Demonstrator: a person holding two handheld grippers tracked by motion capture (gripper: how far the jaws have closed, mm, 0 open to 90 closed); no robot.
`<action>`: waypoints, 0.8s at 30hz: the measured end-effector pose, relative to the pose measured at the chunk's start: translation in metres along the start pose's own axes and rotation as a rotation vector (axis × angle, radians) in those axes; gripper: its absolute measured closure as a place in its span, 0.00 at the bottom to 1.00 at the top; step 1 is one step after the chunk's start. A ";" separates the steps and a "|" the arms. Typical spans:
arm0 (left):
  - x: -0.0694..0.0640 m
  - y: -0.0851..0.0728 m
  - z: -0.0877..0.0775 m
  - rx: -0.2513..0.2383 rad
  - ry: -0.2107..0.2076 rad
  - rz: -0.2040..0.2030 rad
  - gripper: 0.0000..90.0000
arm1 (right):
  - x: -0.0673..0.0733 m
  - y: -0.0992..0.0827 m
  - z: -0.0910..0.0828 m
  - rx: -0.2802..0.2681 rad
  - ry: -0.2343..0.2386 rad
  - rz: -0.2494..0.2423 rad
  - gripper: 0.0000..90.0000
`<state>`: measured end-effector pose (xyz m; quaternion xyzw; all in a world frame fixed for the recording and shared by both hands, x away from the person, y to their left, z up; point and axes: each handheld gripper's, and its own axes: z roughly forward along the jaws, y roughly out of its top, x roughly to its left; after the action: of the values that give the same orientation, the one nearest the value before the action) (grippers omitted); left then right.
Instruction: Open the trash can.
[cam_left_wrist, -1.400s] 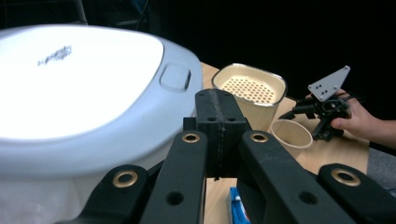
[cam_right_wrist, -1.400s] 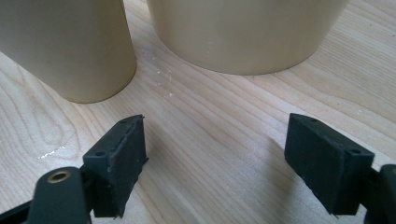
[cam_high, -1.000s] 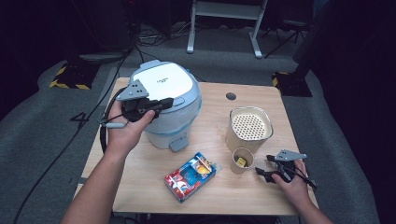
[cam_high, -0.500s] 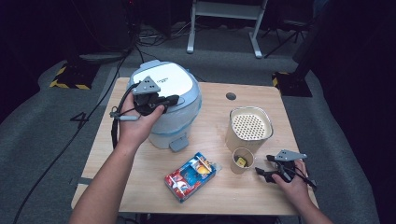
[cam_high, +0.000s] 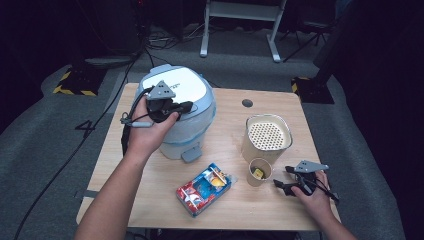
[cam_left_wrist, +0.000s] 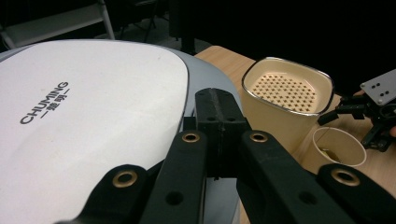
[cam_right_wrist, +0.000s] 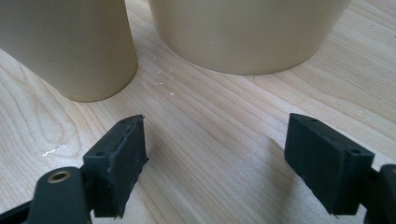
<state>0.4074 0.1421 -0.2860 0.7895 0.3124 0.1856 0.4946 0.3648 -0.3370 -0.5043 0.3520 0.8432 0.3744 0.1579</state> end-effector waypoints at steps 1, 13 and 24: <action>0.000 0.000 0.000 0.000 0.000 0.000 1.00 | 0.000 0.000 0.000 0.000 0.000 0.000 0.23; -0.002 -0.001 0.001 -0.005 -0.003 0.004 1.00 | 0.000 0.000 0.000 0.000 0.001 -0.001 0.23; -0.016 -0.003 -0.004 -0.082 -0.055 -0.021 0.60 | 0.000 0.000 0.000 0.000 0.001 -0.002 0.23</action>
<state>0.3926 0.1349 -0.2865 0.7700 0.2992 0.1713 0.5369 0.3648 -0.3371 -0.5043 0.3511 0.8435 0.3746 0.1577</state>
